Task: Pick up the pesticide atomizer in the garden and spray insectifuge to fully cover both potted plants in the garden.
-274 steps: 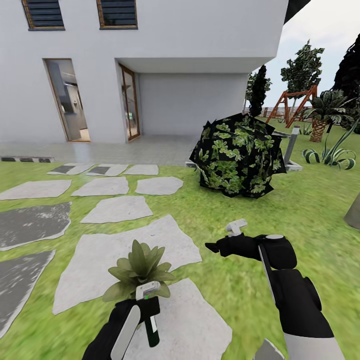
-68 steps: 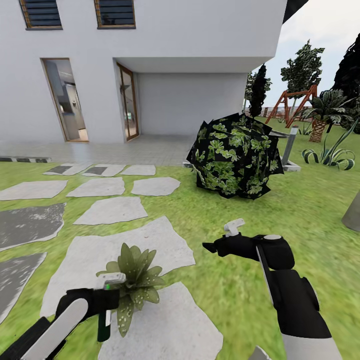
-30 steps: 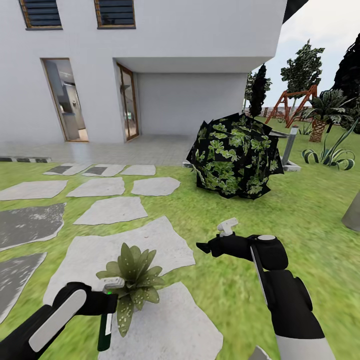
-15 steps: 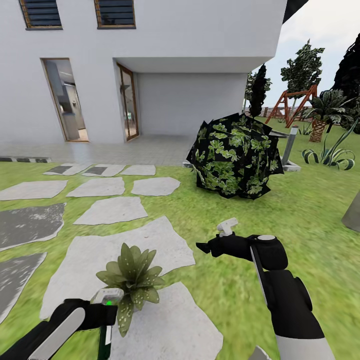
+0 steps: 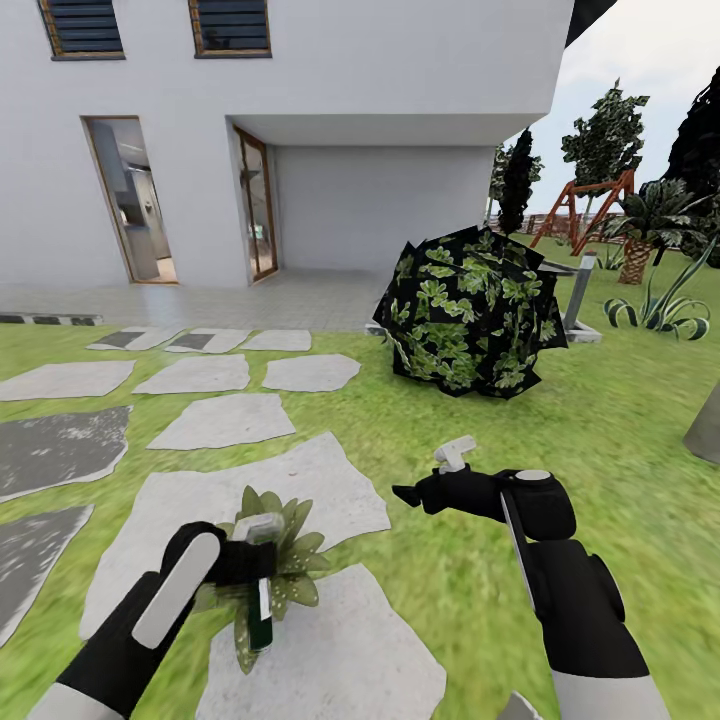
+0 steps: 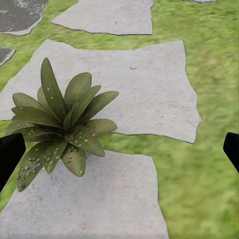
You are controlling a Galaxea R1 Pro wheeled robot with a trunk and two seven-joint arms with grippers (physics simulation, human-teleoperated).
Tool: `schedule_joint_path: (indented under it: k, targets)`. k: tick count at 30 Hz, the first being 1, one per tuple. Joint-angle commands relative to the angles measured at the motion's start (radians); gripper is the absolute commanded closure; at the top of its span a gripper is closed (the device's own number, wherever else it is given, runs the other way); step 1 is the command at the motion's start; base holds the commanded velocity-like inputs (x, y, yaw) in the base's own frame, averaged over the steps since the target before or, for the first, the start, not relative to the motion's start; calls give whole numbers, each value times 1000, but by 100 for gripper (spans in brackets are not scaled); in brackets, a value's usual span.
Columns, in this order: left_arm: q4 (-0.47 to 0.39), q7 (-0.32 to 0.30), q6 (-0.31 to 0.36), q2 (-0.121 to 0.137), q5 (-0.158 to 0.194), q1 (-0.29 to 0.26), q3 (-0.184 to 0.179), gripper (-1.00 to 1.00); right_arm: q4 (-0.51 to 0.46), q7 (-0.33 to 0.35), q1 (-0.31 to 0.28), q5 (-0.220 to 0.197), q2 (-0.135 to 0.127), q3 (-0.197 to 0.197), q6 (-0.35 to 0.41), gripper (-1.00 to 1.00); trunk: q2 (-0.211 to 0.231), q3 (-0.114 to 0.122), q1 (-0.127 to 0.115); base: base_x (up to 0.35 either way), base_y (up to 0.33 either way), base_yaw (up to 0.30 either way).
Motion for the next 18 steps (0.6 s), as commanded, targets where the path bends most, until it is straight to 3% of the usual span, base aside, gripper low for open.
schedule_joint_path:
  k: [1, 4, 7, 8, 9, 13, 16, 18]
  targets:
    - [-2, 31, 6, -10, 28, -7, 21, 100, -1, 9, -1, 11, 0, 0, 3, -100, 0, -1, 0, 0, 0, 0]
    - [-2, 118, 13, -29, 119, -34, 80, 100, -1, 9, -1, 11, 1, 0, 3, -100, 0, -1, 0, 0, 0, 0]
    - [10, 254, 9, -51, 210, -92, 102, 100, -1, 9, -1, 11, 1, 0, 3, -100, 0, -1, 0, 0, 0, 0]
    - [15, 275, 8, -56, 221, -103, 106, 100, -1, 9, -1, 11, 1, 0, 3, -100, 0, -1, 0, 0, 0, 0]
    - [40, 325, 4, -72, 251, -134, 130, 100, -1, 9, -1, 11, 1, 0, 3, -100, 0, -1, 0, 0, 0, 0]
    - [186, 416, -19, -124, 285, -221, 178, 100, -1, 9, -1, 11, 2, 1, 3, -100, 0, -1, 0, 0, 0, 0]
    - [263, 440, -66, -135, 290, -255, 186, 100, -1, 8, -1, 11, 2, 1, 3, -100, 0, -1, 0, 0, 0, 0]
    - [292, 474, -89, -137, 291, -265, 215, 100, -1, 8, -1, 11, 1, -1, 3, -100, 0, -1, 0, 0, 0, 0]
